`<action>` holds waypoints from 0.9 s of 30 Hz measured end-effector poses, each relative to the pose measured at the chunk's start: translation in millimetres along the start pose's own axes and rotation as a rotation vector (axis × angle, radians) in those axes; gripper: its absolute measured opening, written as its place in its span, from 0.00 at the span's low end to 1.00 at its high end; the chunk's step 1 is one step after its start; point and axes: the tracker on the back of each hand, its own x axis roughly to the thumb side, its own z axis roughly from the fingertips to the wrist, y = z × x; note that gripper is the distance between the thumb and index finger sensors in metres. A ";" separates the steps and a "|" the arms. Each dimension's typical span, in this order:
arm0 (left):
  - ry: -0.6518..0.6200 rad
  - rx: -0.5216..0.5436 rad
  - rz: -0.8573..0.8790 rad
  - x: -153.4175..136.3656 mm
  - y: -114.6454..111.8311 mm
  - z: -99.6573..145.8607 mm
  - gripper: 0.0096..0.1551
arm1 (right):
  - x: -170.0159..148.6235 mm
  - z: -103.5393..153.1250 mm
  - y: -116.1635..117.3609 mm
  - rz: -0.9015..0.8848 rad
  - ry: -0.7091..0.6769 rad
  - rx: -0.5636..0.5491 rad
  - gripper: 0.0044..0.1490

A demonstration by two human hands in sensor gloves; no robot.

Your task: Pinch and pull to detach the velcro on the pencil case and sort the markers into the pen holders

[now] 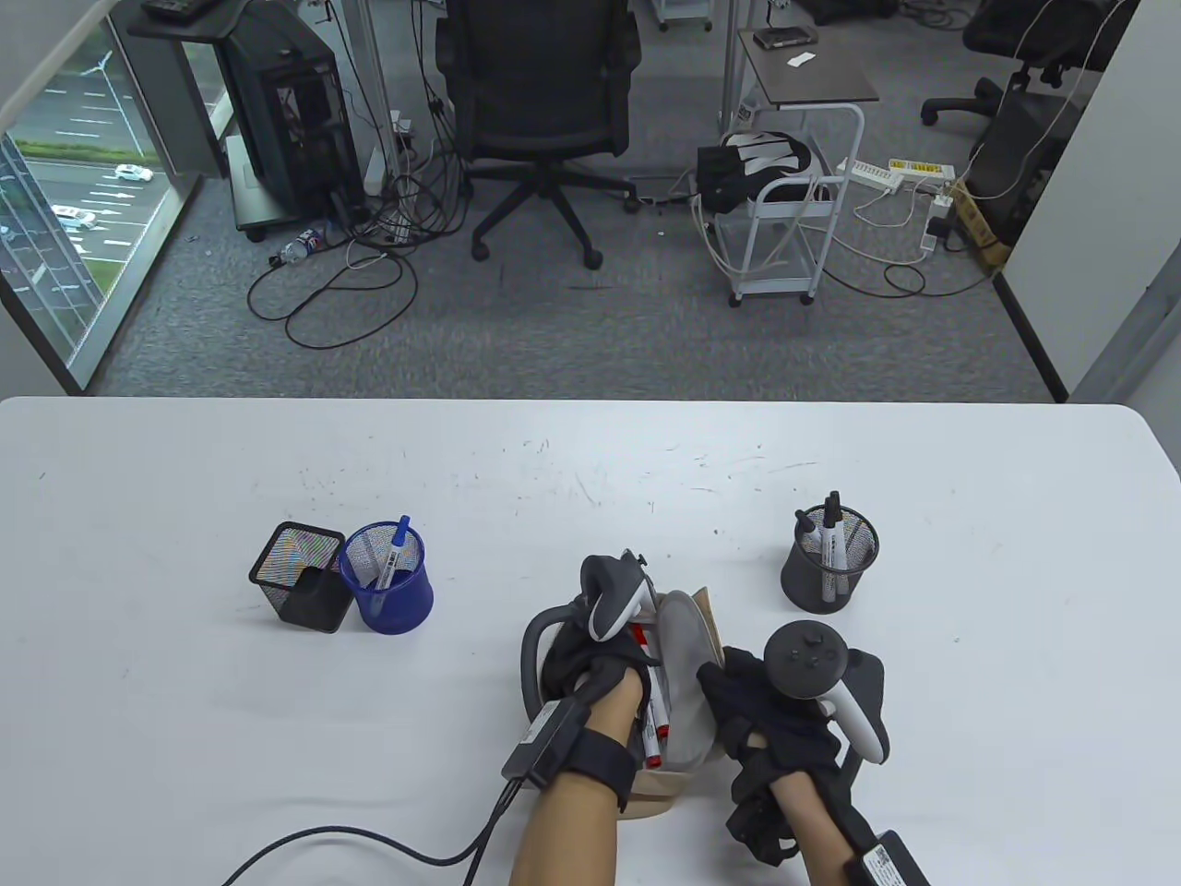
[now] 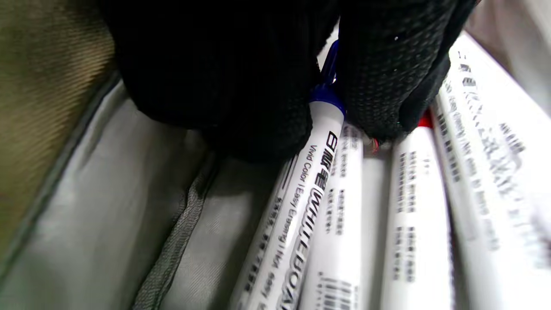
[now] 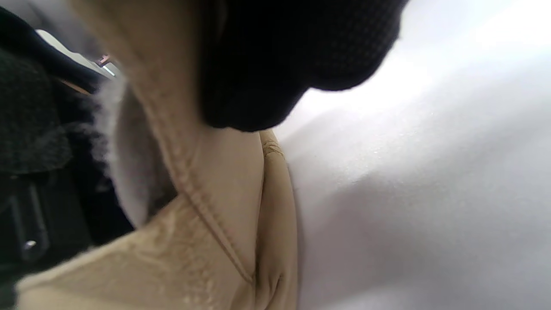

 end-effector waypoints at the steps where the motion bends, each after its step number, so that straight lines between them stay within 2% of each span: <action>1: -0.024 0.007 0.035 -2.8 4.0 2.6 0.46 | -0.1 0.0 -0.2 0.002 0.001 -0.002 0.36; 4: -0.143 0.125 0.256 -27.3 40.3 22.2 0.41 | -0.3 0.2 -0.7 0.002 0.001 -0.005 0.36; 7: -0.189 0.259 0.439 -64.5 82.4 43.2 0.35 | -0.5 0.4 -0.5 0.005 0.000 -0.008 0.36; 9: -0.169 0.419 0.539 -99.7 113.7 61.2 0.33 | -0.5 0.1 -0.3 0.006 0.001 -0.008 0.36; 13: -0.049 0.697 0.584 -161.6 148.7 80.6 0.30 | -0.2 0.2 0.3 0.006 0.000 -0.009 0.36; 15: 0.005 0.774 0.574 -186.8 153.9 79.6 0.29 | 0.9 0.7 1.1 0.013 -0.003 -0.014 0.36; 19: 0.110 0.813 0.550 -224.6 146.5 59.9 0.29 | 6.8 4.1 3.8 0.074 -0.005 -0.049 0.36; 23: 0.150 0.779 0.576 -244.1 135.5 34.9 0.29 | 10.2 5.7 5.6 0.092 -0.011 -0.058 0.36; 25: 0.132 0.758 0.606 -247.1 131.7 24.3 0.30 | 9.8 5.4 5.5 0.087 -0.010 -0.055 0.36; 27: 0.129 0.733 0.619 -246.4 129.0 19.0 0.34 | 9.5 5.4 4.9 0.094 -0.005 -0.055 0.36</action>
